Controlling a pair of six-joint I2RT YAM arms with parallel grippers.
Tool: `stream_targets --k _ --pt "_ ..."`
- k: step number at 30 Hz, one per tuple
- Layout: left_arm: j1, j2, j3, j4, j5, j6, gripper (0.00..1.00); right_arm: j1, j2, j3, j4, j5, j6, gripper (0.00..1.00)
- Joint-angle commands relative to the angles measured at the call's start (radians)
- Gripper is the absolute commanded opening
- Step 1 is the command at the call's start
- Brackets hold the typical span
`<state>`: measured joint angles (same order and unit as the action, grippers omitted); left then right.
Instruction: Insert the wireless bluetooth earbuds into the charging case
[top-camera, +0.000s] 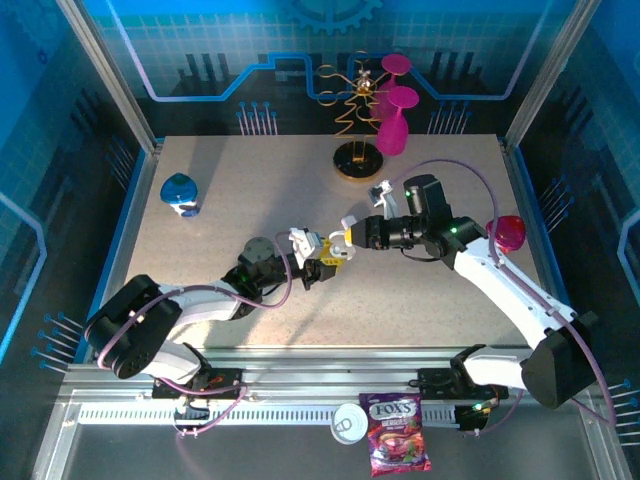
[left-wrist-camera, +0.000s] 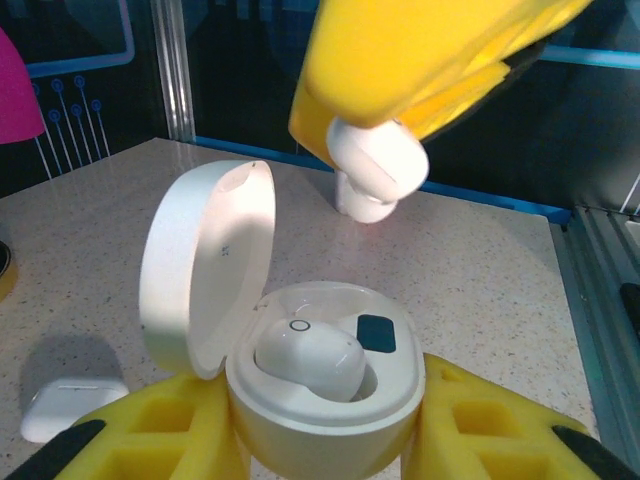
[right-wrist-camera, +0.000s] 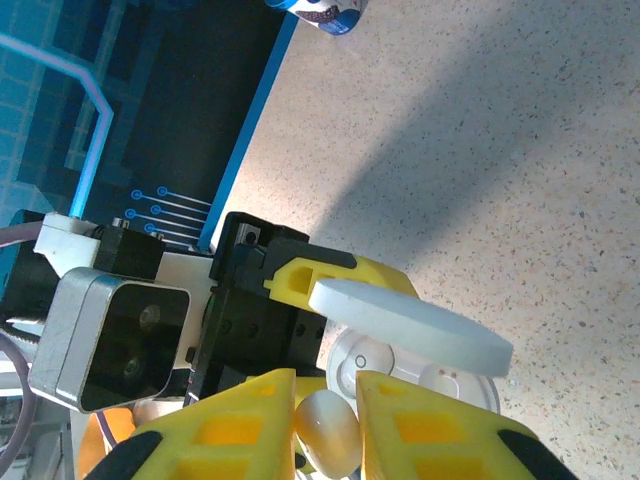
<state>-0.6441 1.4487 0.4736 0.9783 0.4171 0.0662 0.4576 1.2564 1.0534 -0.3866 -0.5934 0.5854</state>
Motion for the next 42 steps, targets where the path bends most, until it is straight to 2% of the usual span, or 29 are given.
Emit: stream_targets --k 1,27,33,37,42 --pt "0.005 -0.014 0.014 0.063 0.032 -0.032 0.22 -0.004 0.015 -0.016 0.028 -0.027 0.012 0.2" --pt "0.006 -0.061 0.032 0.083 -0.002 -0.103 0.22 -0.013 0.033 -0.045 0.008 0.012 -0.023 0.21" --pt "0.007 -0.048 0.04 0.088 0.008 -0.103 0.22 -0.017 0.024 -0.025 -0.018 0.021 -0.021 0.35" --pt "0.008 -0.044 0.041 0.089 0.011 -0.101 0.22 -0.017 0.009 -0.012 -0.02 0.022 -0.022 0.4" --pt "0.009 -0.038 0.024 0.109 0.006 -0.079 0.22 -0.022 -0.042 -0.027 0.012 0.008 -0.045 0.5"
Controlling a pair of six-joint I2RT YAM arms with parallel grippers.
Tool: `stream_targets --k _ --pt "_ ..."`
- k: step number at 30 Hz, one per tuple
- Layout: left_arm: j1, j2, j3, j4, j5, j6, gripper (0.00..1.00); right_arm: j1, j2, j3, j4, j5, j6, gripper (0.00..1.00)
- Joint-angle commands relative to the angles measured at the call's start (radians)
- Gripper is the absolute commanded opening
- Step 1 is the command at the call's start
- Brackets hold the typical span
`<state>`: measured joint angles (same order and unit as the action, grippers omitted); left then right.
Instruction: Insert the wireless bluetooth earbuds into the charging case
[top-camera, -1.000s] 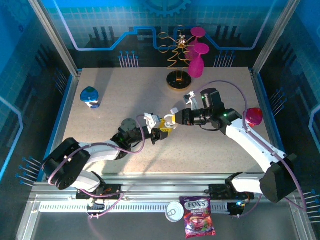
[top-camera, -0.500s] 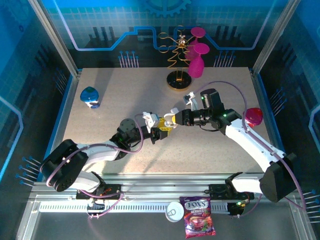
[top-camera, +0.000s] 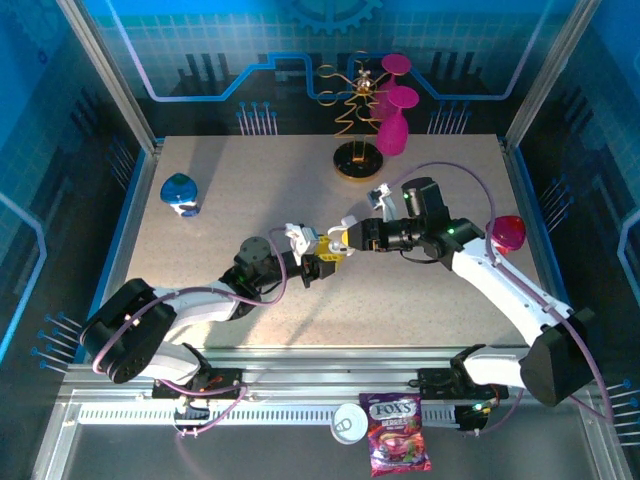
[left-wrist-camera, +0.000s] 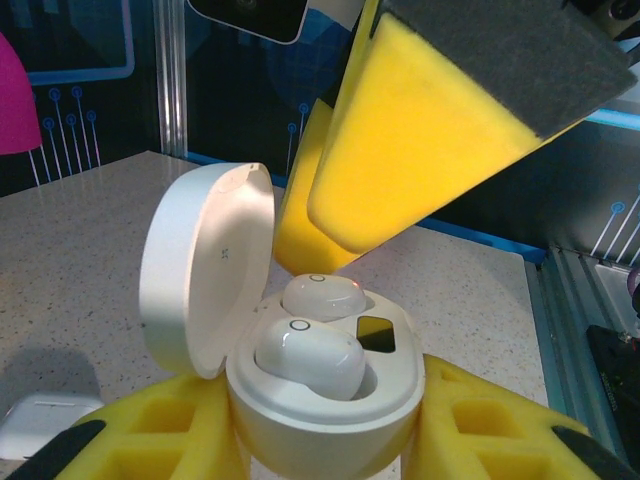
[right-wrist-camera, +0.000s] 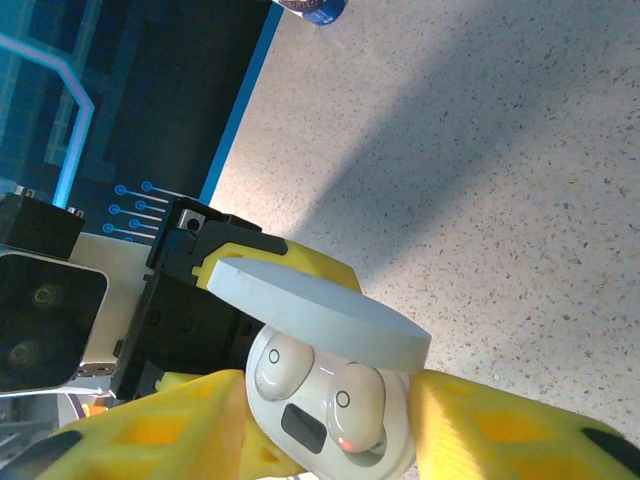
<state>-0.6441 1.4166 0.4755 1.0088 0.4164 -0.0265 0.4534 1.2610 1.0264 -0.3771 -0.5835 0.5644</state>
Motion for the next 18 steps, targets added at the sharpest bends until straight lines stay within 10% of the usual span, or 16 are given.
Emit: stream_targets --k 1,8,18 --pt "0.011 -0.004 0.018 0.083 0.012 0.019 0.22 -0.019 -0.066 -0.009 0.016 0.0 -0.031 0.52" --pt "0.015 0.024 -0.009 0.097 0.064 0.151 0.22 -0.041 -0.09 0.009 0.011 0.119 -0.006 0.8" --pt "0.013 -0.005 -0.018 0.113 0.04 0.178 0.21 -0.035 0.086 0.162 -0.129 0.157 -0.05 0.83"
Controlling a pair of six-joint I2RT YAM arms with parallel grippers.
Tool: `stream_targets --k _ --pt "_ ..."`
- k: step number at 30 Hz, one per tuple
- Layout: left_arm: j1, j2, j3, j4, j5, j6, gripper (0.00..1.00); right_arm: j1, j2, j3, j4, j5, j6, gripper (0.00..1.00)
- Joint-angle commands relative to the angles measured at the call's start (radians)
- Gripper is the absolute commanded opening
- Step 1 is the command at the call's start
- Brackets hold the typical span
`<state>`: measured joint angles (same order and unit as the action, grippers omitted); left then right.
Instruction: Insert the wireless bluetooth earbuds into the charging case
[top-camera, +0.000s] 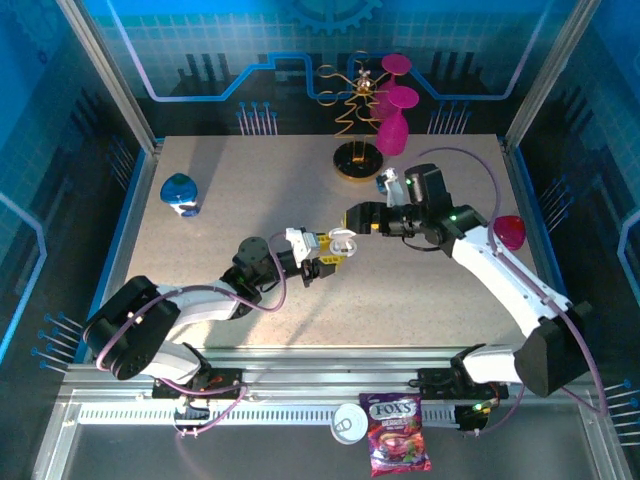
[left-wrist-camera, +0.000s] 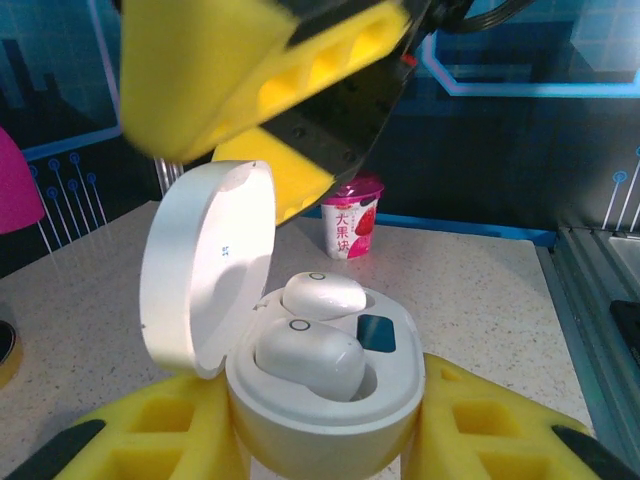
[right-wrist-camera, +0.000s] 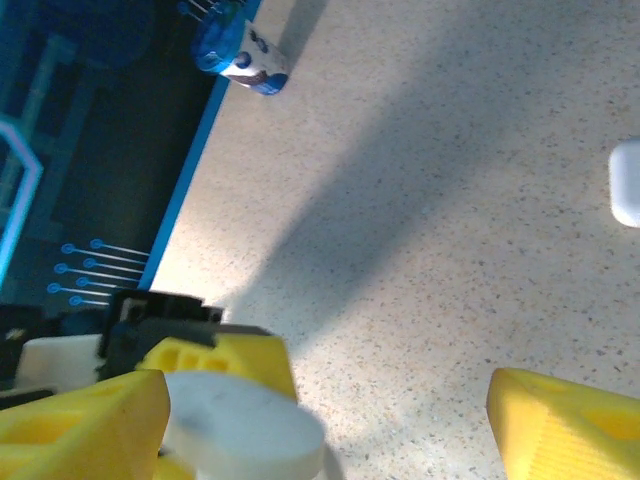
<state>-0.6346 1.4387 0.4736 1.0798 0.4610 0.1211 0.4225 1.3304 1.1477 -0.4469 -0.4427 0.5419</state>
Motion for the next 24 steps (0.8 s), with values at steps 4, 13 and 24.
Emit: stream_targets --k 4,13,24 --pt "0.004 -0.038 -0.001 0.009 -0.078 -0.032 0.22 0.002 0.008 0.024 -0.075 0.01 -0.051 0.83" --pt "0.004 0.041 0.05 0.102 -0.113 -0.145 0.23 -0.075 -0.093 -0.137 0.131 -0.163 0.144 0.85" --pt "0.004 0.056 0.068 0.166 -0.12 -0.159 0.22 -0.12 -0.103 -0.414 0.755 -0.45 0.637 0.72"
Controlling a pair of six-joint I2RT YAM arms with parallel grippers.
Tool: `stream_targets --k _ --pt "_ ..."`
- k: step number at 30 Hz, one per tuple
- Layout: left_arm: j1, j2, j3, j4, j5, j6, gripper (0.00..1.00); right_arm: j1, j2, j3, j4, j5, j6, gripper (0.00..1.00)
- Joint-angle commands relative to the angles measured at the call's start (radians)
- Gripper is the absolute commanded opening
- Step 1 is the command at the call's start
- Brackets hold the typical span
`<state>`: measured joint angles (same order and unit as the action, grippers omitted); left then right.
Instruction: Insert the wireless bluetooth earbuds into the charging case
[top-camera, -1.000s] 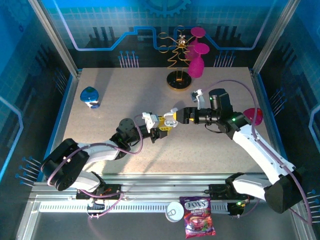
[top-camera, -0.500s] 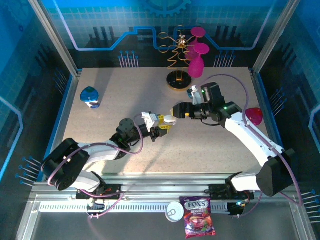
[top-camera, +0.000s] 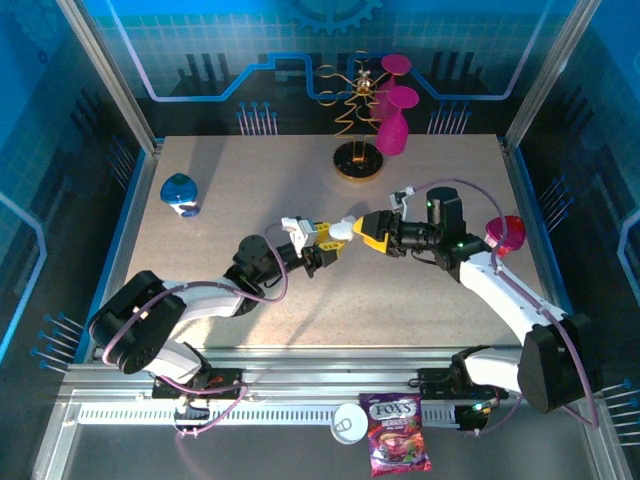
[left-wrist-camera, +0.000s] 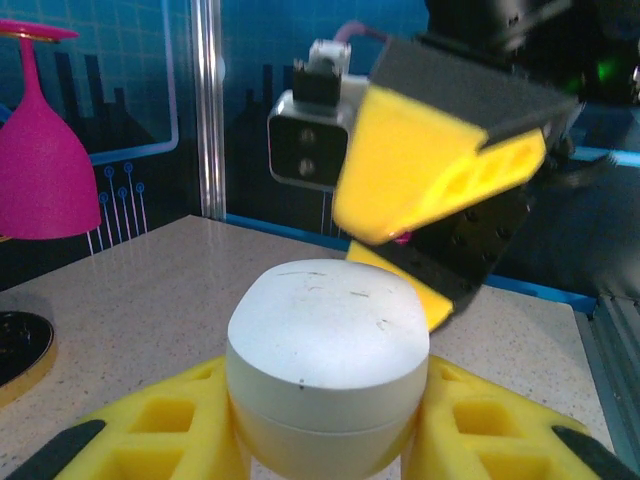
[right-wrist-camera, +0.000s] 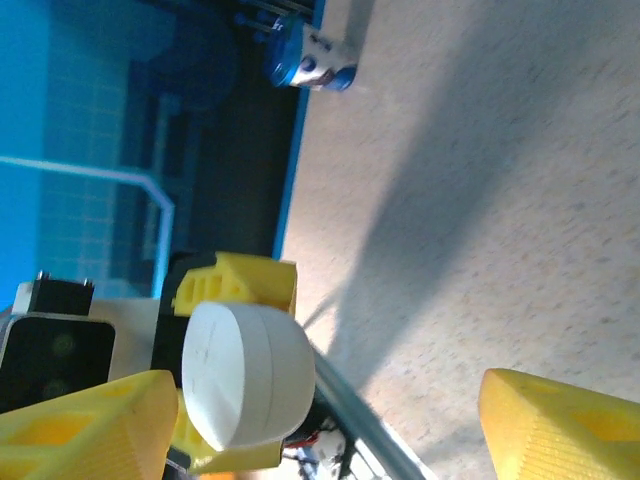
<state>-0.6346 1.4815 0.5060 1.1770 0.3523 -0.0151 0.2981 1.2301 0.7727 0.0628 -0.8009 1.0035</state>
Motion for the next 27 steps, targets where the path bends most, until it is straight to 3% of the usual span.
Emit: stream_targets --k 1,5,13,18,19,24,27 --pt "0.004 0.016 0.04 0.069 -0.009 -0.024 0.23 0.01 0.005 -0.057 0.3 -0.099 0.213 0.7" --pt "0.004 0.026 0.048 0.075 -0.006 -0.022 0.23 0.039 0.031 -0.104 0.451 -0.109 0.311 0.56" --pt "0.004 0.028 0.049 0.081 0.001 -0.027 0.23 0.055 0.075 -0.126 0.541 -0.114 0.366 0.32" --pt "0.005 0.024 0.042 0.08 0.005 -0.028 0.27 0.052 0.095 -0.127 0.572 -0.109 0.376 0.24" --pt "0.004 0.021 0.04 0.077 0.006 -0.024 0.3 0.05 0.099 -0.125 0.574 -0.109 0.371 0.23" --pt "0.004 0.003 0.012 0.05 -0.002 0.013 0.64 0.018 0.107 -0.137 0.571 -0.093 0.335 0.23" --pt "0.004 -0.016 -0.012 -0.015 -0.012 0.054 0.78 -0.031 0.129 -0.156 0.521 -0.073 0.277 0.23"
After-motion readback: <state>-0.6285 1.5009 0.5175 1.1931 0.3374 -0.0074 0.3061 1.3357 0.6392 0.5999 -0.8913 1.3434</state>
